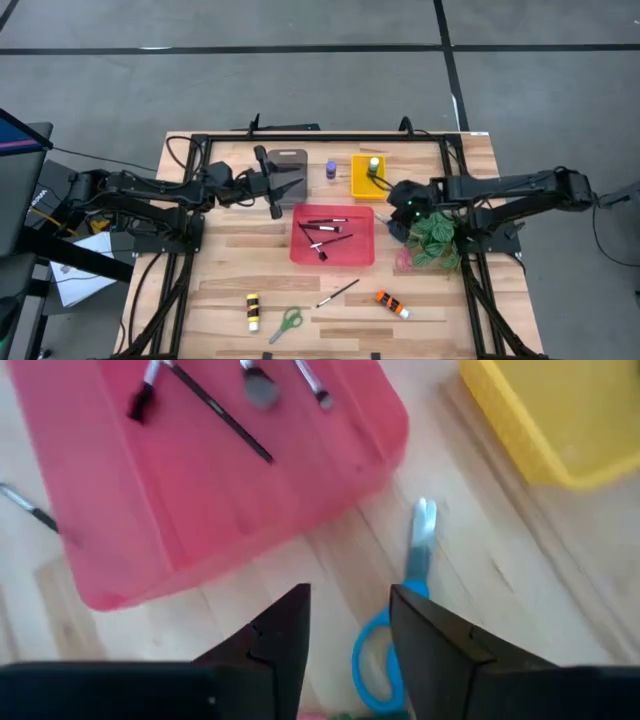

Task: Pick & Place Paint Supplies
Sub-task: Put the blue scissors into the black bin

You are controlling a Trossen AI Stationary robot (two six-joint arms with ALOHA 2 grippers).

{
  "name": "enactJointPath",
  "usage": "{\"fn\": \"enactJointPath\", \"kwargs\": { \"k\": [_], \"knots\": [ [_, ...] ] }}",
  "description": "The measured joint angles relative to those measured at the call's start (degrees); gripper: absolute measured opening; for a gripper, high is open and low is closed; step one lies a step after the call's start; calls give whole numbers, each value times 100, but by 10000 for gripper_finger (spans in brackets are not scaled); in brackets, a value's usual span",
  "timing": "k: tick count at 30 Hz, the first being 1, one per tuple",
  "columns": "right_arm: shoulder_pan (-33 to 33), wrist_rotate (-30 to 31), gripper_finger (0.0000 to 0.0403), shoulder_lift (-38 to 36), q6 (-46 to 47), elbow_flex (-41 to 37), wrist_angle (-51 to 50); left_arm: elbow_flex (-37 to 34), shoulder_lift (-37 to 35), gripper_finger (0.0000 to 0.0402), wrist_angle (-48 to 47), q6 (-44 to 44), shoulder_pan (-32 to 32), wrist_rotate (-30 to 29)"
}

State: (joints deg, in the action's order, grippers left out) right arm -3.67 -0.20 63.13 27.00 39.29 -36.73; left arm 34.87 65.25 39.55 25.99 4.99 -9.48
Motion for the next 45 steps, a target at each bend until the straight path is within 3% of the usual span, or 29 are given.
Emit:
{"fn": "enactJointPath", "kwargs": {
  "k": [10, 19, 28, 36, 45],
  "knots": [
    [218, 848, 118, -4, 257, 0, -296, 0, 0, 112, 302, 227, 0, 4],
    [218, 1229, 118, 359, -889, -21, -457, 0, 0, 112, 292, 228, 0, 7],
    [216, 1165, 118, 1335, -1342, -24, -584, 0, 0, 112, 254, 228, 0, 24],
    [303, 360, 118, 1487, -1055, -24, -139, 0, 0, 112, 240, 247, 0, 26],
    [329, 171, 118, 1487, 420, -24, 41, 0, 0, 112, 198, 270, 0, 22]
  ]
}}
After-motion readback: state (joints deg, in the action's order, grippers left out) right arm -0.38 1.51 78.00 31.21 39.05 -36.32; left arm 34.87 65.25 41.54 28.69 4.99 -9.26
